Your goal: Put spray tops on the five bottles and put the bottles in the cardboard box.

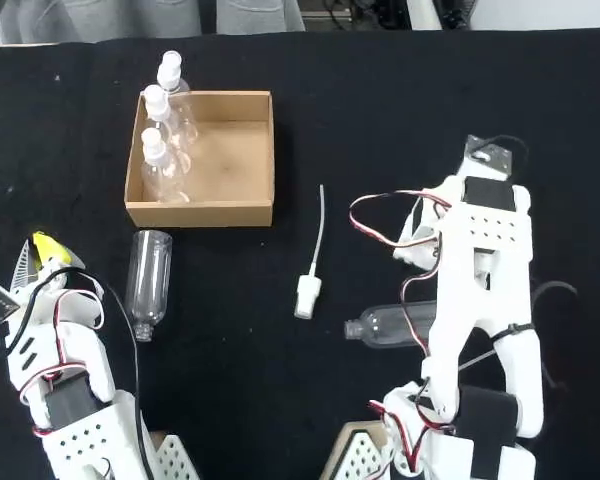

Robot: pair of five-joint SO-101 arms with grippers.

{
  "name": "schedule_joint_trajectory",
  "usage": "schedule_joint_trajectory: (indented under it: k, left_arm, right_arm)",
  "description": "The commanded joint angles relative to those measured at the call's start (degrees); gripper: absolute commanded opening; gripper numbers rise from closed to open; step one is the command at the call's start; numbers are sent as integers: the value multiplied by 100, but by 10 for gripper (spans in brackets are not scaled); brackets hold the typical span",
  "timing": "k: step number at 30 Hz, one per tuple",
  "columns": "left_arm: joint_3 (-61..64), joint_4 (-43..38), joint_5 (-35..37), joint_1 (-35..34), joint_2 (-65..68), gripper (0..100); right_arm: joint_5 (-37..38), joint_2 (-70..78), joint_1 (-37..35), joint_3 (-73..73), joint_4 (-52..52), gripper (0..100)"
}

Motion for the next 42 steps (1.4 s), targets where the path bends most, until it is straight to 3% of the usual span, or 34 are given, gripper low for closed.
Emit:
schedule_joint_trajectory:
  k: [1,10,17,24,29,42]
  left_arm:
    - [127,-105,-62,-48,-53,33]
    - [127,-105,-62,-48,-53,33]
    - [127,-105,-62,-48,-53,33]
    - [127,-105,-62,-48,-53,33]
    - [127,-105,-62,-48,-53,33]
    - [127,-97,-62,-40,-53,30]
  right_arm:
    - [738,-330,-149,-330,-158,427]
    - [3578,-338,-211,-365,624,427]
    - [5029,-338,-220,-365,1029,427]
    - [5881,-374,-220,-338,1327,427]
    - [6004,-848,-237,-321,1407,427]
    - [6004,-1613,-1899,901,1468,427]
